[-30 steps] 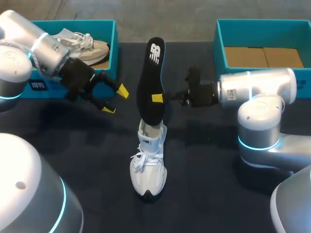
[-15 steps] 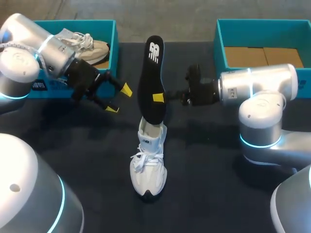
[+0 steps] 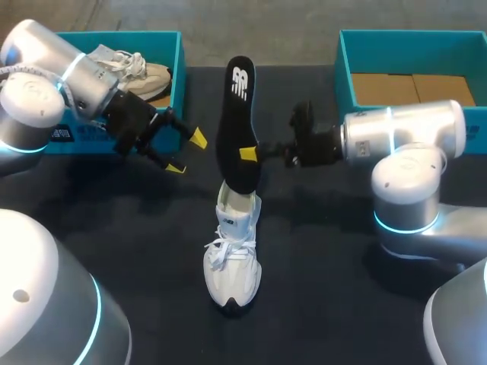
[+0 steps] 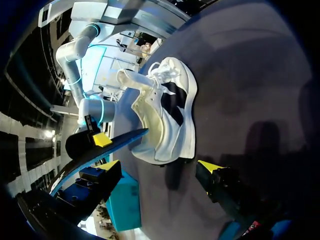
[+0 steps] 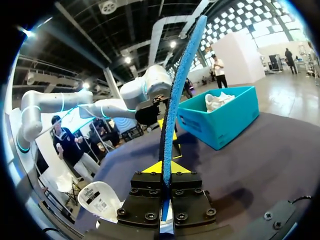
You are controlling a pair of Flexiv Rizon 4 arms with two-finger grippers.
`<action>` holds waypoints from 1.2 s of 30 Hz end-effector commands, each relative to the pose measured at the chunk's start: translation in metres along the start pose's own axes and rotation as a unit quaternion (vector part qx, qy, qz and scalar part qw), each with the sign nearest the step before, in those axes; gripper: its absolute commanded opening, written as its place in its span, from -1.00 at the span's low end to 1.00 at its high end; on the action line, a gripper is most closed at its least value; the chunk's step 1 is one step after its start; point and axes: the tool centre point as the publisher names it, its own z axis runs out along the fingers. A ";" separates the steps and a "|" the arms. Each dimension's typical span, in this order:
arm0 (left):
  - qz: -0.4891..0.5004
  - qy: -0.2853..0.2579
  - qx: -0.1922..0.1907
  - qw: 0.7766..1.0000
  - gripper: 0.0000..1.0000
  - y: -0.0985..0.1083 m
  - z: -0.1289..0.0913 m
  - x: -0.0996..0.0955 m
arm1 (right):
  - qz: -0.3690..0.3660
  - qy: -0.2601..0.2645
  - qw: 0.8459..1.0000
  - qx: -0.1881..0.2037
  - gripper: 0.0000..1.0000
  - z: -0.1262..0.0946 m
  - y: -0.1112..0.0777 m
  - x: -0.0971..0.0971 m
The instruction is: Take the shoe out of the shoebox, open the shoe tongue, remove and reinsert the insole, then place the shoe into the shoebox
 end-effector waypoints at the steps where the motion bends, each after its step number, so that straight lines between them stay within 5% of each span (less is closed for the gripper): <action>1: 0.000 0.001 0.001 1.000 1.00 0.001 0.001 0.000 | 0.000 -0.004 1.000 0.000 -1.00 0.003 0.000 0.002; 36: -0.023 0.047 -0.008 0.999 1.00 0.007 0.021 -0.011 | -0.064 -0.008 0.998 0.016 -1.00 0.001 -0.013 0.005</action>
